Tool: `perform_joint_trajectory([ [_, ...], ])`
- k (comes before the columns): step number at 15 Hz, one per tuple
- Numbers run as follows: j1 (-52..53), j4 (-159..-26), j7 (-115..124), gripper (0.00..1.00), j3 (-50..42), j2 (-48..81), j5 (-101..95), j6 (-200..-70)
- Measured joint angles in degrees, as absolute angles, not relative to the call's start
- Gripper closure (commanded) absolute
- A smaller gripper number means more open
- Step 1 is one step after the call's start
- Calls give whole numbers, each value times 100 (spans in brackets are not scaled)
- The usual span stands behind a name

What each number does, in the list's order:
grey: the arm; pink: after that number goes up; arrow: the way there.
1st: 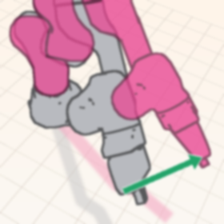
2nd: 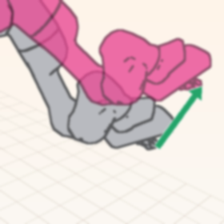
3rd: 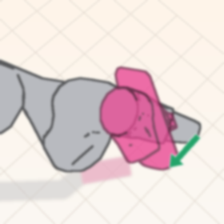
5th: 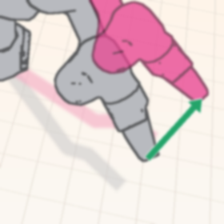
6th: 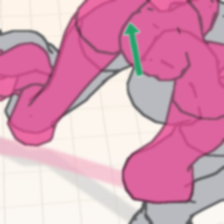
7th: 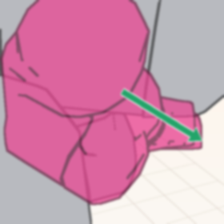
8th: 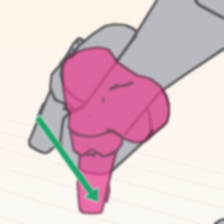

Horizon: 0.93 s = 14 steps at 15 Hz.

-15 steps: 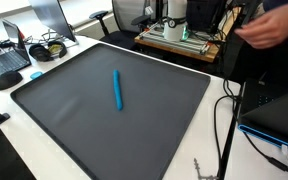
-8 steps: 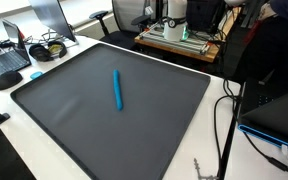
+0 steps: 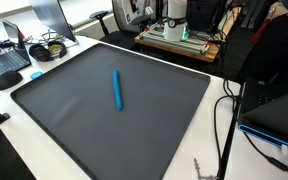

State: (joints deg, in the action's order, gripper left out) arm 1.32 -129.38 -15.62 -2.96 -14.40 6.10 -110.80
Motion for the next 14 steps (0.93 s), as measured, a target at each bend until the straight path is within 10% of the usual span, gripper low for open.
perform_joint_trajectory([
  [14,105,-12897,148,99,-267,-611,804,-11924],
])
